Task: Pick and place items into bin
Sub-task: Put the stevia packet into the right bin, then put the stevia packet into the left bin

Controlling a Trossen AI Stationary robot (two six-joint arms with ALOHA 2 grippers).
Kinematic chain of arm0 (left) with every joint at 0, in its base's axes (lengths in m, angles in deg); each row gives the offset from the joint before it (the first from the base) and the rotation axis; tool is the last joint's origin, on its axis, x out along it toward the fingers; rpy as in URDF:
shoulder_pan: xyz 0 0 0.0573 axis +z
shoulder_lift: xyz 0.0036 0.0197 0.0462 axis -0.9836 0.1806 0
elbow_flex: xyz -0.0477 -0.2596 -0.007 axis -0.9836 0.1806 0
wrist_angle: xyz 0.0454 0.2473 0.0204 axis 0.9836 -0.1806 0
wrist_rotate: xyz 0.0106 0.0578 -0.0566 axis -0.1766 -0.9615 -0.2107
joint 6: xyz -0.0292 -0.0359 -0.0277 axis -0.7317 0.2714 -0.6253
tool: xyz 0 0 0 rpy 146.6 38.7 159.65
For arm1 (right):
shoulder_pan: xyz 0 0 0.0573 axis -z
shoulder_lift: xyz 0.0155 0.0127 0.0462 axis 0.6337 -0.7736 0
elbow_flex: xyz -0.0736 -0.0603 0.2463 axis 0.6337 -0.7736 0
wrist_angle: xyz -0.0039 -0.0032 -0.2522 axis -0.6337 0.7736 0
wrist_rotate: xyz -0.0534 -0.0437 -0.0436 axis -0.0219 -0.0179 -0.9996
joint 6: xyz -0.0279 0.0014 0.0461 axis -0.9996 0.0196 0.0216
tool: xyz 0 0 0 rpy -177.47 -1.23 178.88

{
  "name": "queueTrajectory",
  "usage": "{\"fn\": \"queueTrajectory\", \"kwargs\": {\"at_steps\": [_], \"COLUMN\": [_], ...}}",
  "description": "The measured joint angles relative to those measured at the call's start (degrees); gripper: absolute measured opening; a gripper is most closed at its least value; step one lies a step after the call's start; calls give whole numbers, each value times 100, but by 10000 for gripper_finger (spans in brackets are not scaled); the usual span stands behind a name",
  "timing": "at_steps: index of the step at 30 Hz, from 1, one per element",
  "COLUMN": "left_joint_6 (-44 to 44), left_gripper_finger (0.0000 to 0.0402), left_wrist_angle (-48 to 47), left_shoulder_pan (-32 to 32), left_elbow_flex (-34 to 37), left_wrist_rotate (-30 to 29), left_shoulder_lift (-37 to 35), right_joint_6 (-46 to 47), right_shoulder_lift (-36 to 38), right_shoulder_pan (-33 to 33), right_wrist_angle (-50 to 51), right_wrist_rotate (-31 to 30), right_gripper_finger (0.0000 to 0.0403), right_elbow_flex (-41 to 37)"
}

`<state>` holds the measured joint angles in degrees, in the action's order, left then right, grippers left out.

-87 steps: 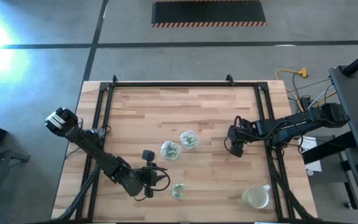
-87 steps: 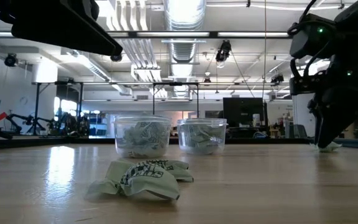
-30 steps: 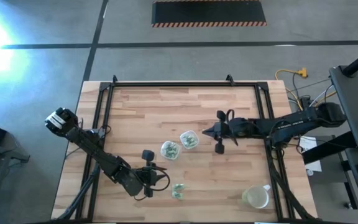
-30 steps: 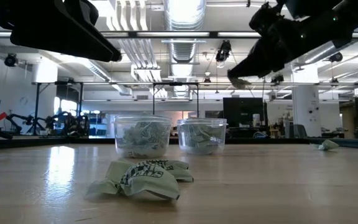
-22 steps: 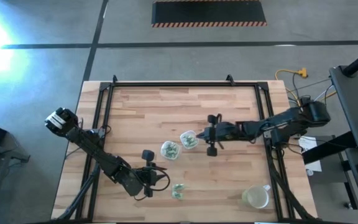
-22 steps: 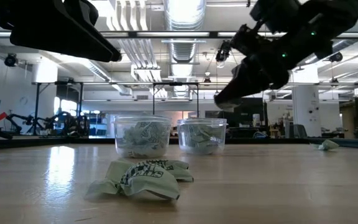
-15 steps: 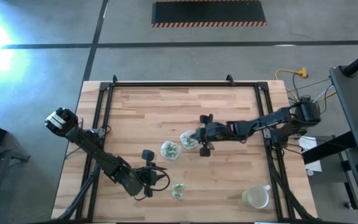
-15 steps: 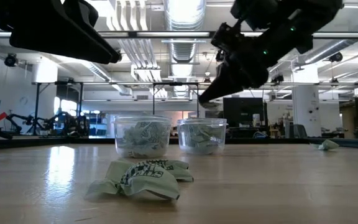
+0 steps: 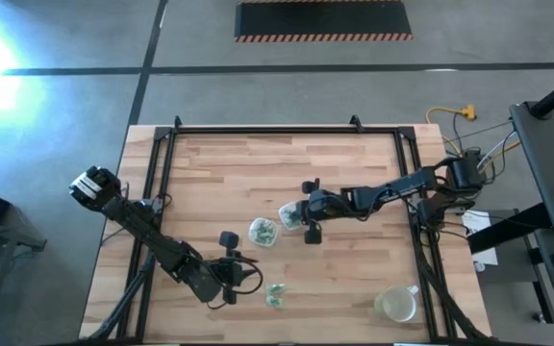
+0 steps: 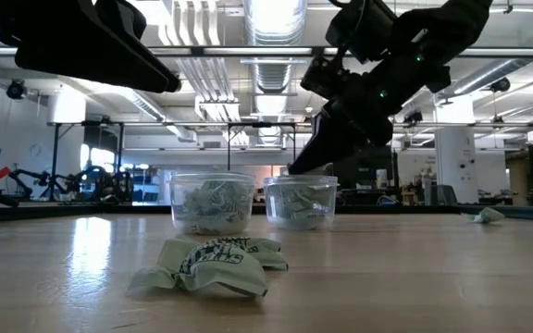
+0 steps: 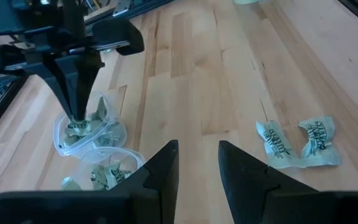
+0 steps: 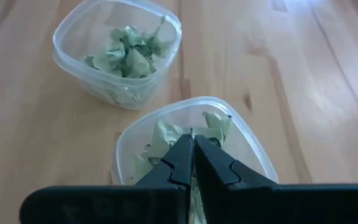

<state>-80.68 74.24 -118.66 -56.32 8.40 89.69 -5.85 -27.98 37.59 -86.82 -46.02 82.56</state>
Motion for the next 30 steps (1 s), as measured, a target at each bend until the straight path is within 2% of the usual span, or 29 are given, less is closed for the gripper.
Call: {"fn": "queueTrajectory", "kwargs": {"at_steps": [5,13,24,30], "left_joint_6": [0,3,7,9], "left_gripper_finger": [96,96,96,96], "left_wrist_angle": [3,1,1,0], "left_shoulder_pan": [-1,-2,0,0], "left_elbow_flex": [0,9,11,22], "left_wrist_rotate": [3,2,3,3], "left_shoulder_lift": [2,2,2,2], "right_joint_6": [302,240,48,-46], "right_shoulder_lift": [-33,-89,-39,232], "right_shoulder_pan": [106,137,127,122], "right_wrist_angle": [-7,-12,50,518], "right_wrist_rotate": [121,315,602,1133], "right_gripper_finger": [8,18,114,147], "right_elbow_flex": [-4,-7,49,217]}}
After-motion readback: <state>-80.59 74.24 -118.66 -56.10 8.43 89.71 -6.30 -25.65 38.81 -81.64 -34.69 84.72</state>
